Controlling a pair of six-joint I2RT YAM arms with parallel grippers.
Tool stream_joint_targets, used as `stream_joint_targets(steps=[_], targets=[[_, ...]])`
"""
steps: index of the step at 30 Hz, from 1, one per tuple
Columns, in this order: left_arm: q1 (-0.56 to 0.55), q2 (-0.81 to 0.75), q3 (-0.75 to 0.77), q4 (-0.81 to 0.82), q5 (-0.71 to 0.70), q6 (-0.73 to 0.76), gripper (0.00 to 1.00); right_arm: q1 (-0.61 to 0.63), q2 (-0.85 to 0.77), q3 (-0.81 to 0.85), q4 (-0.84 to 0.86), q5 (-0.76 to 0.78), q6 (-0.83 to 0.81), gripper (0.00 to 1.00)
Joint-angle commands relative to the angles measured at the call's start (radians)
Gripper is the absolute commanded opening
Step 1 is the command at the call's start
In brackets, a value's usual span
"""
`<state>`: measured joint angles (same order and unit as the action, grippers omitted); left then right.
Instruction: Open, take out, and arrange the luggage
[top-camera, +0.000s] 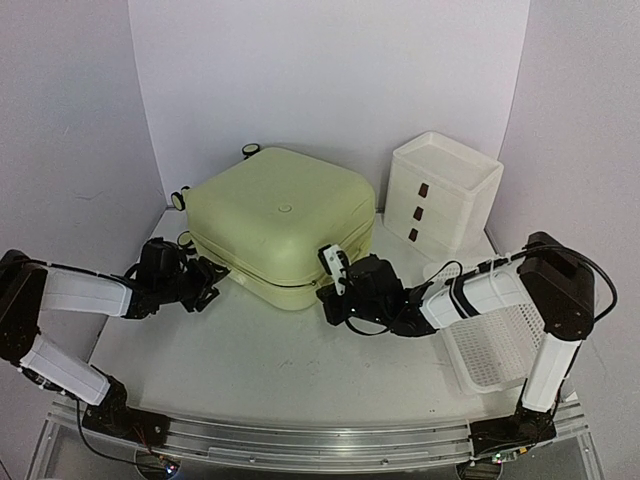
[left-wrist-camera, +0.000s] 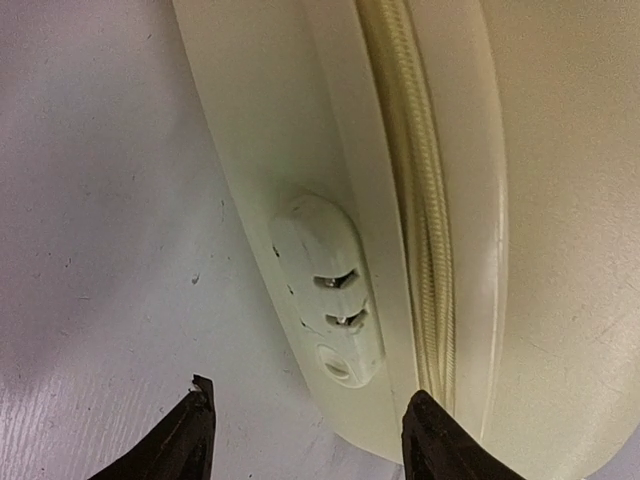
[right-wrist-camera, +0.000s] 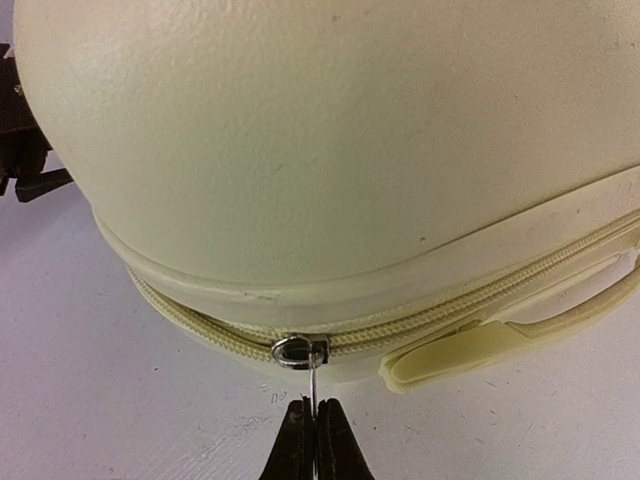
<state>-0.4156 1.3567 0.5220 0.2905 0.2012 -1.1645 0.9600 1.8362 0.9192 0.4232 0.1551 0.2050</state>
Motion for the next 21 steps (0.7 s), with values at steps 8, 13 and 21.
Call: stream_joint_targets(steps=[8,13,21], targets=[[0.027,0.11,0.107,0.145,0.086,-0.037,0.69,-0.032,-0.071,-0.042,0.008,0.053,0.004,0.0],[0.029,0.141,0.131,0.148,0.093,-0.028,0.72,-0.03,-0.065,-0.041,0.014,0.048,0.004,0.0],[0.03,0.213,0.154,0.151,0.104,-0.037,0.62,-0.032,-0.059,-0.039,0.023,0.043,0.006,0.0]])
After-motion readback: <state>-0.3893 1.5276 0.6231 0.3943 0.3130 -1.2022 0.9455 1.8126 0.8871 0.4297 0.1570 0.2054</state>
